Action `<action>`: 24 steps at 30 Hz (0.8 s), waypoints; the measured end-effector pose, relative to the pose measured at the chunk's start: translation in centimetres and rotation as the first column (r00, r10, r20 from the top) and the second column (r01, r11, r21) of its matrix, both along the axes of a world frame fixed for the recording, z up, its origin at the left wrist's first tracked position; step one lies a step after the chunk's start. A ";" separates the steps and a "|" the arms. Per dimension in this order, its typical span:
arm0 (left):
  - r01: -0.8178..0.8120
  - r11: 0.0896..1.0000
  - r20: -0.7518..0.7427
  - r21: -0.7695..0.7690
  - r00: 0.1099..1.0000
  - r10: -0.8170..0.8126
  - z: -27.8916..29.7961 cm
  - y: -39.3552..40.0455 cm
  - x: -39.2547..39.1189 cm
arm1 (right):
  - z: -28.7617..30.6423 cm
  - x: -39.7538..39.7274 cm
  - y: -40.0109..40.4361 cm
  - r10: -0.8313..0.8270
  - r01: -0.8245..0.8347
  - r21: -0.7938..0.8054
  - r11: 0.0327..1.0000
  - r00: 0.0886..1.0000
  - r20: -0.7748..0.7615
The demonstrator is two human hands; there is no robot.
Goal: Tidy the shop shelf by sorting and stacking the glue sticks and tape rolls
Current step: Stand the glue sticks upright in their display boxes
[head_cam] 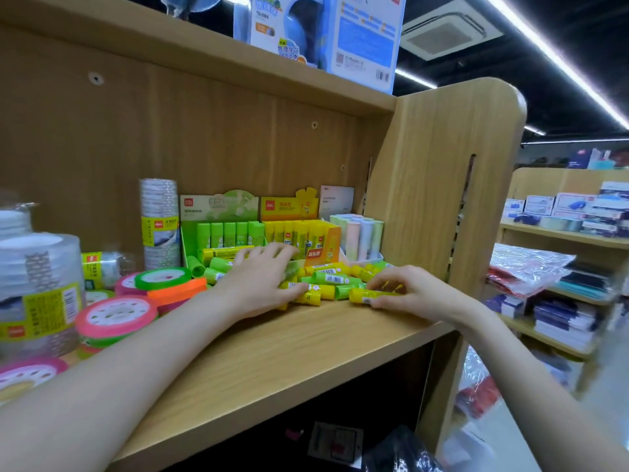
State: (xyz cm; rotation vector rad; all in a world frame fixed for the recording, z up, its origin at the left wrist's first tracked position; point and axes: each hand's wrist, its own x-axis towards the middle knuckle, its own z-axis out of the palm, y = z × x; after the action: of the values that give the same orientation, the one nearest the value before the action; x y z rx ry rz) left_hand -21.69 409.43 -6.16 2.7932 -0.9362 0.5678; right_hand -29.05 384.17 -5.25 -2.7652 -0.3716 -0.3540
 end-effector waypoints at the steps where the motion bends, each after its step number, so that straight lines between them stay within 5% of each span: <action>1: 0.036 0.999 0.022 0.009 0.999 -0.037 0.0 0.0 -0.2 | -0.2 0.3 0.5 0.010 -0.010 0.026 1.000 1.000 0.014; 5: 0.192 0.980 0.018 0.055 0.981 -0.194 0.0 -0.1 -0.5 | -0.7 1.3 1.3 0.098 -0.082 0.304 0.949 0.994 -0.040; 9: 0.272 0.952 0.001 0.142 0.962 -0.274 0.3 -0.3 -0.8 | -0.9 1.3 0.8 0.189 -0.113 0.696 0.709 0.981 -0.033; 15: 0.266 0.960 -0.052 0.087 0.964 -0.262 0.4 -0.4 -0.9 | -0.2 4.1 3.6 -0.153 -0.084 0.868 0.489 0.972 0.180; 17: 0.253 0.964 -0.053 0.077 0.967 -0.250 0.3 -0.4 -0.6 | 0.5 5.4 5.3 -0.191 -0.137 0.846 0.515 0.944 0.269; 24: 0.049 0.999 -0.104 -0.004 0.993 -0.049 0.2 0.0 0.2 | 2.2 10.4 8.7 -0.251 -0.068 0.525 0.849 0.821 0.513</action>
State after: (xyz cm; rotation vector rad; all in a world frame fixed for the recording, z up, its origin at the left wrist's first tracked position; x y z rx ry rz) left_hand -21.51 409.39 -5.93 2.7604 -0.9791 0.4119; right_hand -18.64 392.87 -3.02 -2.0881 -0.2195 -1.1387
